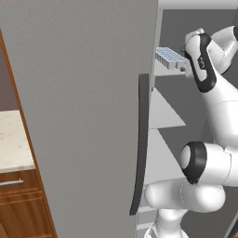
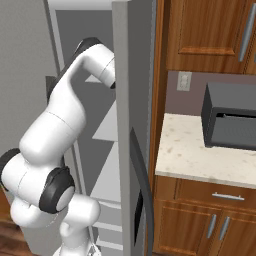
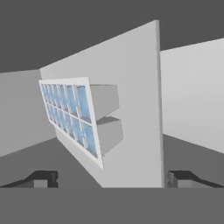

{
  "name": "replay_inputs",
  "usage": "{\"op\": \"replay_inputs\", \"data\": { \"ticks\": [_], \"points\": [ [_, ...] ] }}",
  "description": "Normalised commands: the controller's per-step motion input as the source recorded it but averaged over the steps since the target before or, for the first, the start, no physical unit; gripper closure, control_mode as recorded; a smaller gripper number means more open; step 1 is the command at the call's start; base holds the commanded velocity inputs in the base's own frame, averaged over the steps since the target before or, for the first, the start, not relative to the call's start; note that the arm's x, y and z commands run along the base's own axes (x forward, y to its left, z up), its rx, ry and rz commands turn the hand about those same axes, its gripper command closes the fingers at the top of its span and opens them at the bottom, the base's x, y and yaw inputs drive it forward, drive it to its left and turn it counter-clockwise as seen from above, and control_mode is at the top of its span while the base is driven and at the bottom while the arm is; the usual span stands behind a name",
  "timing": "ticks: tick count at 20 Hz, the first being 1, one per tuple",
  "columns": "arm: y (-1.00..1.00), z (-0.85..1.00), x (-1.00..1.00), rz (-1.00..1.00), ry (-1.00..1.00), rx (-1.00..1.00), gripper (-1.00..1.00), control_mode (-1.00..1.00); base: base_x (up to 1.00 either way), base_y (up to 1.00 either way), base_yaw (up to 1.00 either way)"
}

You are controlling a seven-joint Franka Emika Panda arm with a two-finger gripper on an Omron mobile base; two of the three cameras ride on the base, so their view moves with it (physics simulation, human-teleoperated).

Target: Open the freezer door, pick up the ice cube tray from the freezer, and place it on the dining counter.

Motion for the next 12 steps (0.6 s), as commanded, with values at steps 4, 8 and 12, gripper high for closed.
{"op": "replay_inputs", "data": {
  "ticks": [4,8,12],
  "points": [
    [-0.03,-0.25,0.15,0.00,0.00,0.00,-1.00,-1.00,0.00,0.00,0.00],
    [0.00,-0.14,0.27,0.00,0.00,0.00,-1.00,-1.00,0.00,0.00,0.00],
    [0.00,-0.09,0.46,0.00,0.00,0.00,-1.00,-1.00,0.00,0.00,0.00]
  ]
}}
